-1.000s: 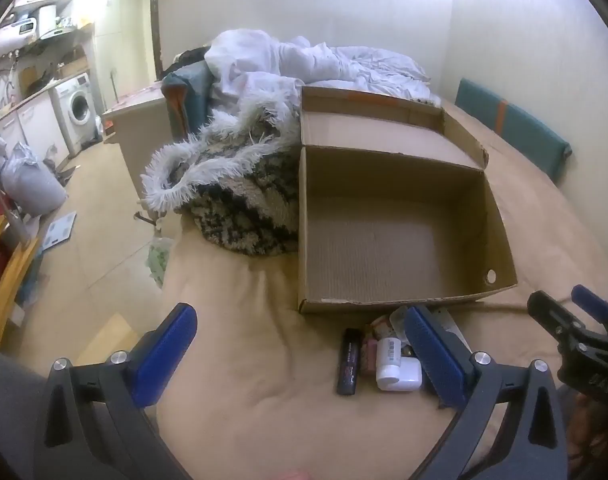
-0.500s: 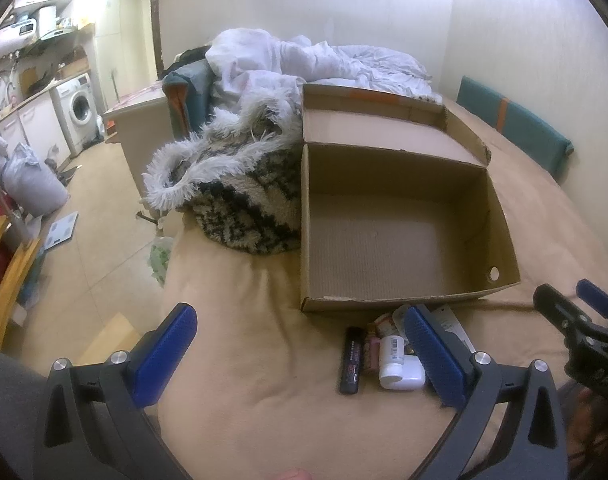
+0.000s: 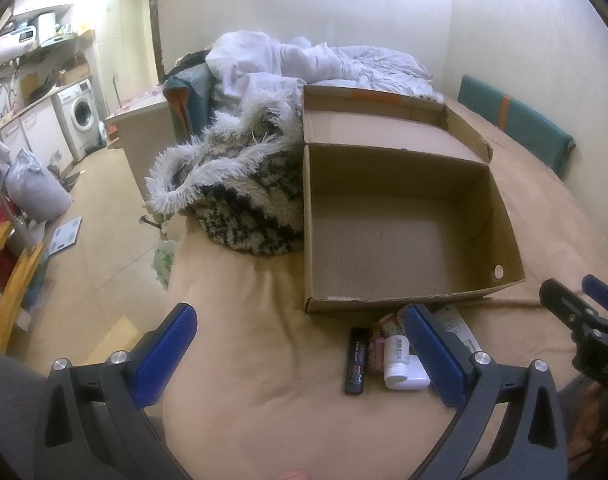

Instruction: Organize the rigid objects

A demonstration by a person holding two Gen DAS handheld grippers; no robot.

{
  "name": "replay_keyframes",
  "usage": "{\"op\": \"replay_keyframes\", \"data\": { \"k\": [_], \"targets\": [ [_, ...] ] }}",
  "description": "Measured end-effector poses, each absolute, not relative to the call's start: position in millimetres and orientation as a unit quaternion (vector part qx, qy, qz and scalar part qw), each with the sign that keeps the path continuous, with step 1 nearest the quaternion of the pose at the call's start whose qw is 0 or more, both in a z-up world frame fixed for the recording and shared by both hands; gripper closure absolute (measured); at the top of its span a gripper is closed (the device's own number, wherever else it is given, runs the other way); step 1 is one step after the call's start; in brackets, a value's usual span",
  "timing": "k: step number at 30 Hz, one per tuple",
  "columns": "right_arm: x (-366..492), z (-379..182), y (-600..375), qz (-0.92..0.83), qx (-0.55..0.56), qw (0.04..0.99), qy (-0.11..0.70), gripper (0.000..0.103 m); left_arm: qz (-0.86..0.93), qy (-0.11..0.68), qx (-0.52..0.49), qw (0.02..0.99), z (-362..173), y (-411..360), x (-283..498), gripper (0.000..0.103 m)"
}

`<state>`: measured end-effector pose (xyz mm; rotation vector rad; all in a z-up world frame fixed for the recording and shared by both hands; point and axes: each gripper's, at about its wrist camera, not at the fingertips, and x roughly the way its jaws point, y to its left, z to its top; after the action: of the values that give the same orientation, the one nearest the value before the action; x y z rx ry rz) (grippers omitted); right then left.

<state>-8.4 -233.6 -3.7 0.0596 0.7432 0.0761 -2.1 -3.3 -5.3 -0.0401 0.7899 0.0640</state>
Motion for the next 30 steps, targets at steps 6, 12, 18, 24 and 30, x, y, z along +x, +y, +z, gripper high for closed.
{"op": "replay_keyframes", "data": {
  "k": [6,12,18,24,30],
  "targets": [
    [-8.3,-3.6,-234.3,0.037,0.03,0.93,0.363,0.0,0.032,0.384,-0.018,0.923,-5.6,-4.2,-2.7,0.0],
    [-8.1,-3.9,-234.2,0.036,0.031,0.931,0.362,0.0,0.032,0.384,-0.017,0.923,-5.7,-3.5,-3.3,0.0],
    [-8.1,-4.3,-234.7,0.037,0.031,0.931,0.362,0.0,0.031,0.384,-0.018,0.923,-5.5,-3.9,-2.7,0.0],
    [-9.5,-2.6,-235.5,0.039,0.033,0.932,0.358,0.0,0.029,0.385,-0.021,0.922,-4.4,-4.1,-2.6,0.0],
    [-10.3,-2.7,-235.0,0.039,0.032,0.933,0.357,0.0,0.029,0.385,-0.021,0.922,-3.1,-4.3,-2.3,0.0]
  ]
}}
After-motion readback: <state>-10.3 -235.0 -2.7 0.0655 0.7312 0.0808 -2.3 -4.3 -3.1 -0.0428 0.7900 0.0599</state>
